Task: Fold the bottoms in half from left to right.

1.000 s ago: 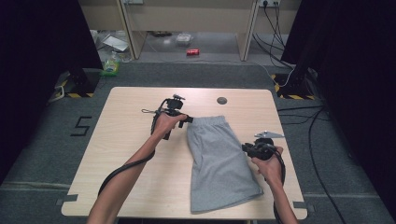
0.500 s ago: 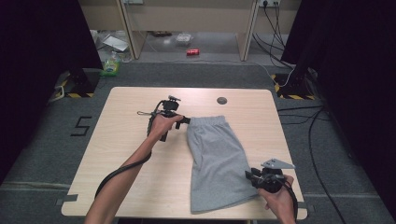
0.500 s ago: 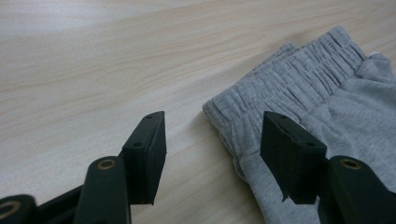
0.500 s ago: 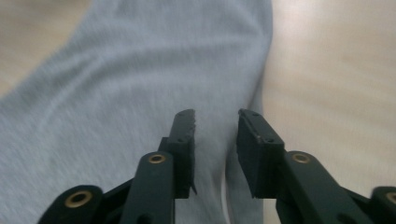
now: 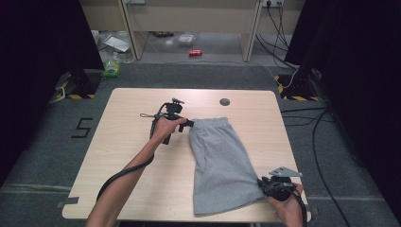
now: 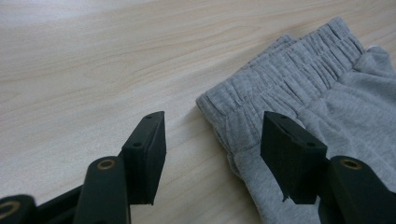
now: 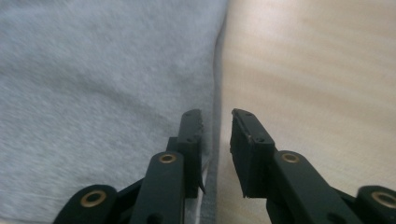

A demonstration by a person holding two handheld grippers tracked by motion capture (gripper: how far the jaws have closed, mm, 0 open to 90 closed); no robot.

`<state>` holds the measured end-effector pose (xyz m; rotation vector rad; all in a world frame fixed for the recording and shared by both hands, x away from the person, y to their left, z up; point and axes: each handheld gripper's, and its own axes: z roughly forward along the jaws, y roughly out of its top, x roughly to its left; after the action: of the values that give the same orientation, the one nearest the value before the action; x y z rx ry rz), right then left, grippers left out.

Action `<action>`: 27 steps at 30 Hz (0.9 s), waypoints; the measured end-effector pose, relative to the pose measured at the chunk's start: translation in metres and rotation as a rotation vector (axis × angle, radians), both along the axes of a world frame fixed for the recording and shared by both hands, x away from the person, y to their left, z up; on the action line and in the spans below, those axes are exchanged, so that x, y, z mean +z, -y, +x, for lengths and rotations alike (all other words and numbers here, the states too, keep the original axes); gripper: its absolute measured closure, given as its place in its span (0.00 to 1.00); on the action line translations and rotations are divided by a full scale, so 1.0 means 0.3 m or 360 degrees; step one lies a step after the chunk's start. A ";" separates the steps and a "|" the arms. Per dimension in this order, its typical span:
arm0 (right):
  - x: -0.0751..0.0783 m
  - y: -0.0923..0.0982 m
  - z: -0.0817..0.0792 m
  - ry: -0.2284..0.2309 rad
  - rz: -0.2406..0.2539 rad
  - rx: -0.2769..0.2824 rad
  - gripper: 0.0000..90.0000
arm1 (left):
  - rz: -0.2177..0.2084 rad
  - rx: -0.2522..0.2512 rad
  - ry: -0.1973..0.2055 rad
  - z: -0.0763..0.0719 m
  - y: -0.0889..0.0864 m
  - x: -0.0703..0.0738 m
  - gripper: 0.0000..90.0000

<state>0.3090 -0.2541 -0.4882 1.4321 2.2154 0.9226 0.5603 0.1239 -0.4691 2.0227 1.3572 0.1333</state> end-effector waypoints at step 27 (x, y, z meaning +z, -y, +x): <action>0.056 -0.337 -0.097 0.0127 0.0233 0.0490 0.64 | 0.0232 -0.0007 0.0185 0.042 0.184 -0.050 0.74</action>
<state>0.2800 -0.1530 -0.4713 1.1052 2.3912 1.2418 0.5729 0.0689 -0.4840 2.1025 1.3025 0.3517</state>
